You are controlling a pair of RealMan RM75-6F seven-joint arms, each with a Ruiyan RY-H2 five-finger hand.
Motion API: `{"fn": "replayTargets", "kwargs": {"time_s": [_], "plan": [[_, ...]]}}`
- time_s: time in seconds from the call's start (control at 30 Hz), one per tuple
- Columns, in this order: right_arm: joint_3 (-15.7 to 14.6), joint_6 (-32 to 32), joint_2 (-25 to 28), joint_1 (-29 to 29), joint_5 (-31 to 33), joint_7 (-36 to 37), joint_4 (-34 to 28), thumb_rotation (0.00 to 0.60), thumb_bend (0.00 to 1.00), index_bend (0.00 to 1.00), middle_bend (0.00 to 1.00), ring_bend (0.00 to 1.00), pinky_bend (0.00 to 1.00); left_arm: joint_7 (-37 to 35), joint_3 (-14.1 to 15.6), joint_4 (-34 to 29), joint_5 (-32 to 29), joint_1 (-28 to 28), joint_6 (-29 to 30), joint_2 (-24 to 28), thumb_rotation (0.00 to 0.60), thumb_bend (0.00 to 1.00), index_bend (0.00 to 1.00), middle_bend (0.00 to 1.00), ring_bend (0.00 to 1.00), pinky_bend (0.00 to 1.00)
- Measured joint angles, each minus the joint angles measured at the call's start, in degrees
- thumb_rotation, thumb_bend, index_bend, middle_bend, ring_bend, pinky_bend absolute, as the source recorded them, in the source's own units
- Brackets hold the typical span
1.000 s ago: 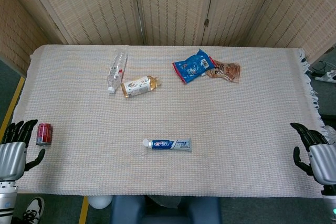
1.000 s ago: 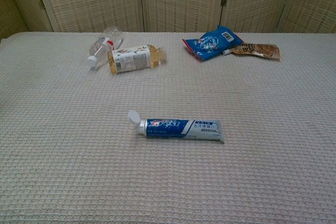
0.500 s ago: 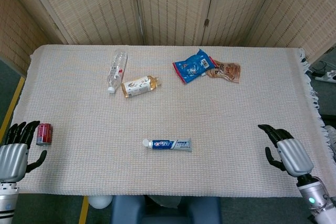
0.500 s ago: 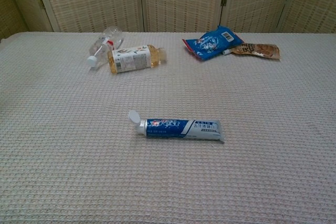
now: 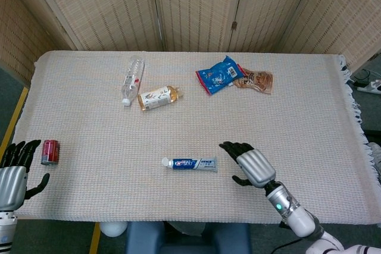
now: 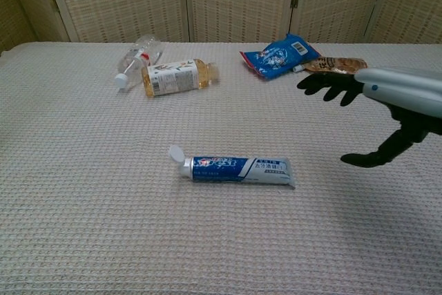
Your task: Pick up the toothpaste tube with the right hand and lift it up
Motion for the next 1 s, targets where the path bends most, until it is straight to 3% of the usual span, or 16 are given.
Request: {"fn": "replayTargets", "kwargs": {"time_s": [0.23,0.43,1.0], "plan": [[1.4,-2.2,-13.1,6.0,8.7,-12.8,4.8,0.600,0.31,0.14,0.19,0.24,0.23,-1.6,0.4,1.1,0.6,0.2,-0.1,0.0,0.600,0.39,0.14,0.14,0.08,0.00],[2.7,-2.8,-21.2,10.8,14.8,-18.1,11.6,0.600,0.31,0.22,0.26,0.28,0.26,-2.3,0.5,1.8,0.5,0.5,-0.1,0.1,0.600,0.39,0.14,0.14,0.08,0.00],[4.4,-3.4,-29.4,17.4,23.7,-22.1,22.3,0.600,0.31,0.36,0.35,0.36,0.29,-2.9,0.5,2.8,0.4,0.6,-0.7,0.0,0.600,0.39,0.14,0.14,0.08,0.00]]}}
